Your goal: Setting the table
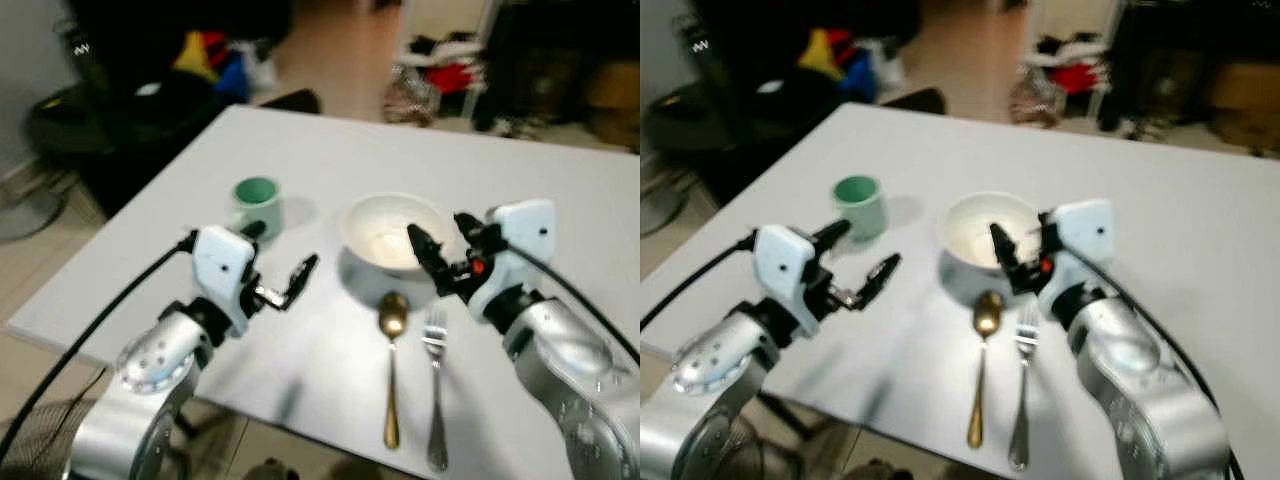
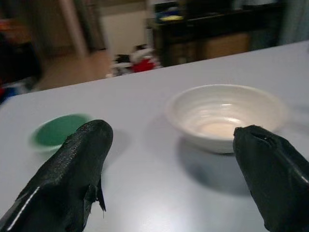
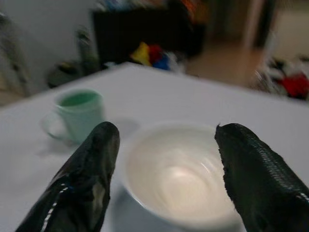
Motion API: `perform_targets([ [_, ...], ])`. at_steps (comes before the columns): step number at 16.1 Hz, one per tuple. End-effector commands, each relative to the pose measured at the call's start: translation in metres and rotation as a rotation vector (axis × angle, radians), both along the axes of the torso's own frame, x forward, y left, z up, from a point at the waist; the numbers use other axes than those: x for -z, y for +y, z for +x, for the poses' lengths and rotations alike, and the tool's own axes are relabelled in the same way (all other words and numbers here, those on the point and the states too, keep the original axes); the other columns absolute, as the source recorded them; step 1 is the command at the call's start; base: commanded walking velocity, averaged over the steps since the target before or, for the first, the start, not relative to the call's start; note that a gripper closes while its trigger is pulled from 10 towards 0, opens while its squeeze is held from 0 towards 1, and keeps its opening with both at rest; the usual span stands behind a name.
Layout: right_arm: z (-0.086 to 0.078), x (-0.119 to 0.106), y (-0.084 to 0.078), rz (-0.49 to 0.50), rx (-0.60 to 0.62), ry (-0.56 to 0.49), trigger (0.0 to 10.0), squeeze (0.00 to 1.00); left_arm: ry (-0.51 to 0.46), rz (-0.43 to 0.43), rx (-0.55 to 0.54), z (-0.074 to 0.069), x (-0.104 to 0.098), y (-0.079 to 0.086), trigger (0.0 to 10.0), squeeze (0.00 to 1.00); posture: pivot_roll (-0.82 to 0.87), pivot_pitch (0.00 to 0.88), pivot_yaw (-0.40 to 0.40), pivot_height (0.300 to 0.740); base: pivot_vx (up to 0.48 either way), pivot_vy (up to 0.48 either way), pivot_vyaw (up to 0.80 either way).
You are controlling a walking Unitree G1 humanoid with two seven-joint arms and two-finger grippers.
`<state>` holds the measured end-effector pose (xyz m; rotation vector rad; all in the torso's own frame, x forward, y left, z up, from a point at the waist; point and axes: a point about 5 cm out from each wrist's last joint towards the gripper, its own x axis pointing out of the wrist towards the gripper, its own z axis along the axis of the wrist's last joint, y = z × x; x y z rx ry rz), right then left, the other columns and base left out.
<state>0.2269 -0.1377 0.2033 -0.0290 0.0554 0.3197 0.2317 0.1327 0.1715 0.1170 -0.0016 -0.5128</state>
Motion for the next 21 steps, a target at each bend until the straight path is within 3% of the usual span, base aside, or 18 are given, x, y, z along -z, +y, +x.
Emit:
perform_targets([
  [1,-0.005,-0.007,0.005,0.003,0.003,-0.061,10.0,1.00,-0.025,0.007,-0.051,0.000,-0.004,0.006,10.0,0.00,0.07,0.000,0.080,0.740,0.000,0.000,0.80],
  [6,-0.010,0.004,0.005,0.064,0.093,-0.089,10.0,1.00,-0.060,0.013,-0.123,-0.002,-0.009,0.007,10.0,0.00,0.09,0.000,0.071,0.740,0.000,0.000,0.80],
  [21,-0.012,0.011,0.009,0.118,0.059,-0.107,10.0,1.00,-0.059,0.038,-0.171,0.000,-0.006,0.007,10.0,0.00,0.09,0.000,0.073,0.740,0.000,0.000,0.80],
])
